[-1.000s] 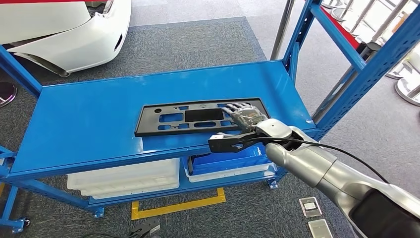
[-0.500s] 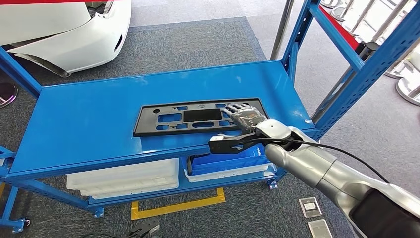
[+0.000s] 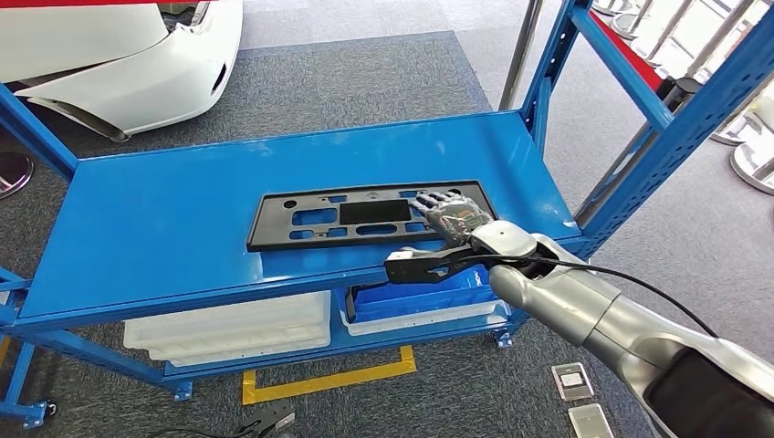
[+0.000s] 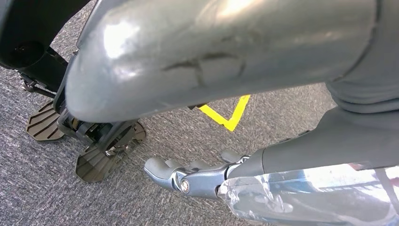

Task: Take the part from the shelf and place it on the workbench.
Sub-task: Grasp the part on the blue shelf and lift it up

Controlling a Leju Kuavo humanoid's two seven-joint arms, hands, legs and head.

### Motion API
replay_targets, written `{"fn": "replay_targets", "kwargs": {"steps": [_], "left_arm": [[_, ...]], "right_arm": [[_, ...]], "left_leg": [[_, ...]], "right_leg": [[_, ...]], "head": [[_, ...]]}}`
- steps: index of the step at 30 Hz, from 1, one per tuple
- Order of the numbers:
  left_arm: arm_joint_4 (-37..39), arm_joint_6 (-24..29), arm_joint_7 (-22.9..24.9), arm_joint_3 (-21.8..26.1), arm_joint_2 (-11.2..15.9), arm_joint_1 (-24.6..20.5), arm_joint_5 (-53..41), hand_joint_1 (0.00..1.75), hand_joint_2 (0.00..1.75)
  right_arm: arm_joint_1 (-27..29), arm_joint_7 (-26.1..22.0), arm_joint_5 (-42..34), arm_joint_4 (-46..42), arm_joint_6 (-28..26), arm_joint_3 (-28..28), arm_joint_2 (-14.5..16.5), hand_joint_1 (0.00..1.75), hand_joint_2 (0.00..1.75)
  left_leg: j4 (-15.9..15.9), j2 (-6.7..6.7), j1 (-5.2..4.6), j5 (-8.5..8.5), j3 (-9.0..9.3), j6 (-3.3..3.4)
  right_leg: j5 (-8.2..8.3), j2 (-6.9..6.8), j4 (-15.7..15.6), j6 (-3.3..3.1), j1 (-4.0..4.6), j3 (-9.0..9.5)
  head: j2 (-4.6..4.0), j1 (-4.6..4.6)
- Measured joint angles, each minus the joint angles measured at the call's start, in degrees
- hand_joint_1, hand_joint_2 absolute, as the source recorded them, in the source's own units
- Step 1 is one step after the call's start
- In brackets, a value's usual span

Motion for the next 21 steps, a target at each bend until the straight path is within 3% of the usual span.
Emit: {"fn": "replay_targets", "kwargs": {"steps": [12,16,19,21], "left_arm": [[0.0,0.0,0.0,0.0,0.0,0.0,0.0,0.00,0.00],[0.0,0.0,0.0,0.0,0.0,0.0,0.0,0.00,0.00],[0.0,0.0,0.0,0.0,0.0,0.0,0.3,0.00,0.00],[0.0,-0.1,0.0,0.0,0.0,0.0,0.6,0.00,0.00]], "right_arm": [[0.0,0.0,0.0,0.1,0.0,0.0,0.0,0.00,0.00],[0.0,0.0,0.0,0.1,0.0,0.0,0.0,0.00,1.75],[0.0,0.8,0.5,0.7,0.1,0.0,0.0,0.00,1.75],[-0.1,0.4,1.3,2.3,-0.4,0.0,-0.1,0.00,0.87]], "left_leg": [[0.0,0.00,0.00,0.00,0.01,0.00],[0.0,0.00,0.00,0.00,0.02,0.00],[0.0,0.00,0.00,0.00,0.02,0.00],[0.0,-0.01,0.01,0.00,0.02,0.00]], "right_leg": [[0.00,0.00,0.0,0.00,0.01,0.00],[0.00,0.00,0.0,0.00,0.02,0.00],[0.00,-0.01,0.0,0.00,0.02,0.01],[0.00,-0.03,0.0,0.00,0.01,0.02]], "head": [[0.00,-0.03],[0.00,-0.03],[0.00,-0.05],[0.00,-0.02]]}}
